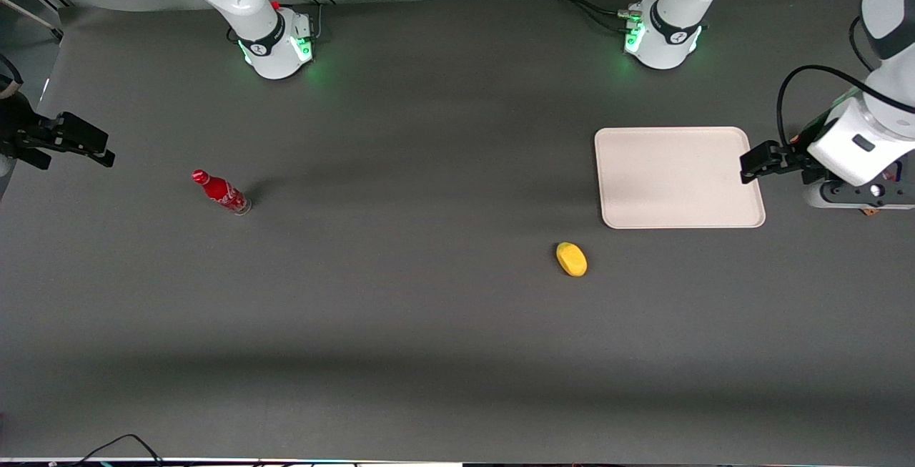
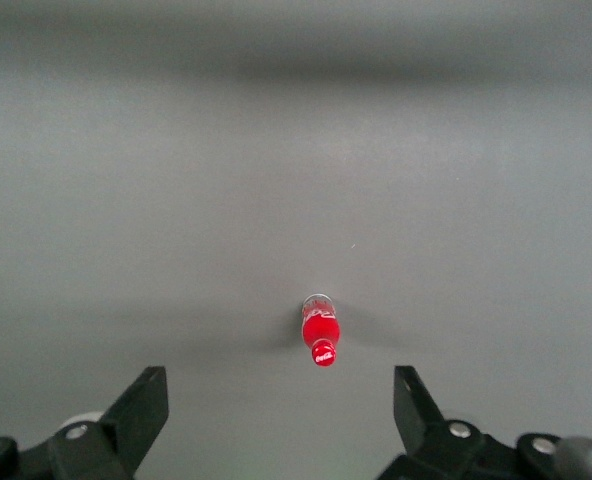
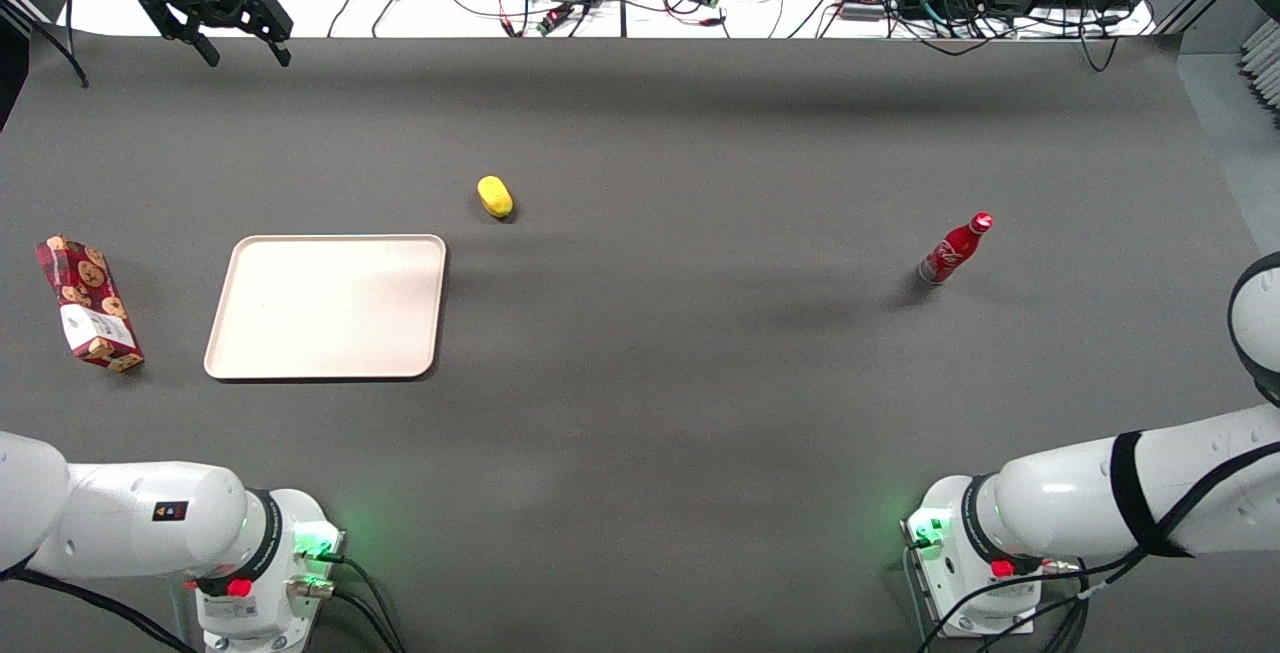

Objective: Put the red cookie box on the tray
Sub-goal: 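Move the left gripper past the tray toward the red tartan box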

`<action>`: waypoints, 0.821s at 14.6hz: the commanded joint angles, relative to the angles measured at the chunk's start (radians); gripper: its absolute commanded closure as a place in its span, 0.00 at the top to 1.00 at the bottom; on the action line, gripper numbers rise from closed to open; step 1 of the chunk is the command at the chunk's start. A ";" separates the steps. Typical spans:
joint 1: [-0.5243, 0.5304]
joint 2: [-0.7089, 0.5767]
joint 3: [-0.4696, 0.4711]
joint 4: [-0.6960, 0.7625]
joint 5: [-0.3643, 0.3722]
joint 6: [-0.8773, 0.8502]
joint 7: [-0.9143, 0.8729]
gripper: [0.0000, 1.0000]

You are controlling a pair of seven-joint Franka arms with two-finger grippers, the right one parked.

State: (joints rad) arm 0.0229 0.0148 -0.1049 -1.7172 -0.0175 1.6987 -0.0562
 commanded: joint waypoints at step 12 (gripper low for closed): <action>-0.041 0.013 0.024 0.028 0.030 -0.070 -0.111 1.00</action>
State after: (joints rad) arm 0.0006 0.0149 -0.0964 -1.7171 -0.0137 1.6630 -0.1274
